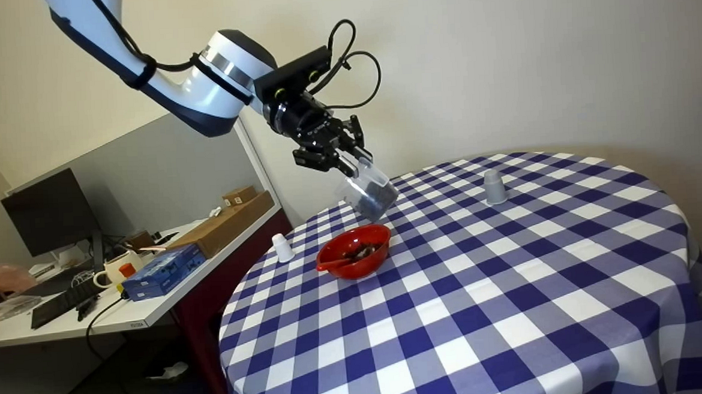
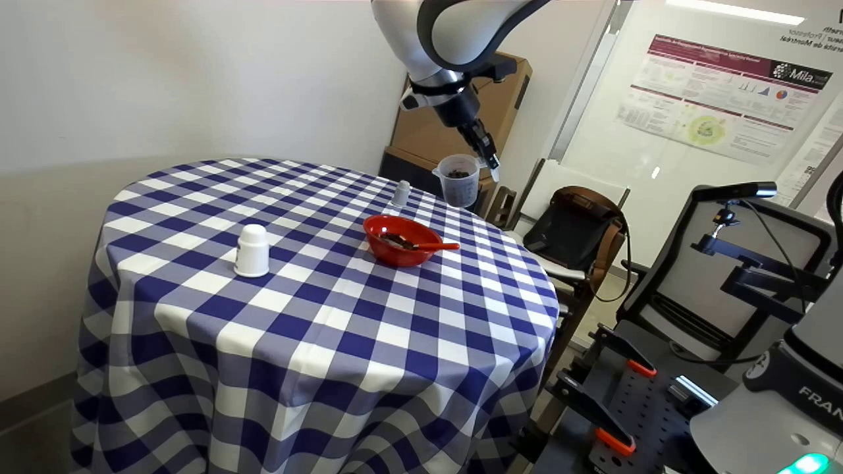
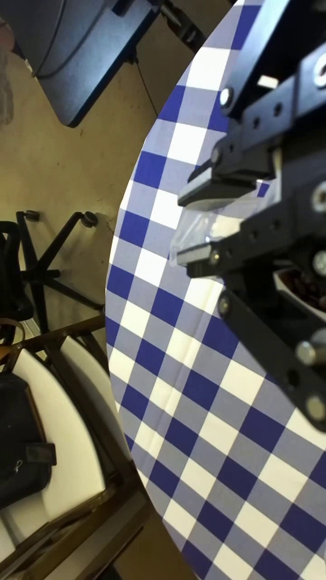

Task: Pick up the jug and pour some of its contents into the bow

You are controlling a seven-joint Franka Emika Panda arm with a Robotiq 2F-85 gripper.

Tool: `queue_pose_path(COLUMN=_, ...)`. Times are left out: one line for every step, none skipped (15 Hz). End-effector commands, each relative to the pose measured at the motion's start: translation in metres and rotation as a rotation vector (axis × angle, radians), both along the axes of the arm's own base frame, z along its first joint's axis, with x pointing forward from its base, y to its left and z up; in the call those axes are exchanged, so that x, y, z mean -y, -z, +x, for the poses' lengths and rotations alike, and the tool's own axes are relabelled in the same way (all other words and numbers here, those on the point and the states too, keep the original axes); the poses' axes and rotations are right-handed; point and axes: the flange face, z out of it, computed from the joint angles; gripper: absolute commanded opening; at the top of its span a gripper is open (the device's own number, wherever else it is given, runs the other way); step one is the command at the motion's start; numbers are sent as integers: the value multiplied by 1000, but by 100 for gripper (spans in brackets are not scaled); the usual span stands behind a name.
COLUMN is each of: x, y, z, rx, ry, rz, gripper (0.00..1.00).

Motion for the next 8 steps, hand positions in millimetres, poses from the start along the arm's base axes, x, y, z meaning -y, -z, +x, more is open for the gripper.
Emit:
queue_pose_path(x=-23, y=13, z=12, rx=-23, ry=-7, rz=-98, gripper=12)
queue_pose_path(x=-31, y=22, z=14, rx=-37, ry=-12, rz=-110, gripper=12)
queue_pose_path(x=-39, y=29, z=15, rx=-50, ry=-18, rz=-121, gripper=12)
queue_pose_path(x=-47, y=40, z=16, rx=-65, ry=-23, rz=-136, gripper=12)
queue_pose_path(x=-55, y=49, z=17, rx=-81, ry=-29, rz=-151, gripper=12)
queue_pose_path(x=-62, y=57, z=19, rx=-91, ry=-36, rz=-171, gripper=12)
queue_pose_path(x=-70, y=66, z=20, rx=-100, ry=-45, rz=-195, gripper=12)
queue_pose_path(x=-77, y=73, z=21, rx=-105, ry=-56, rz=-218, gripper=12)
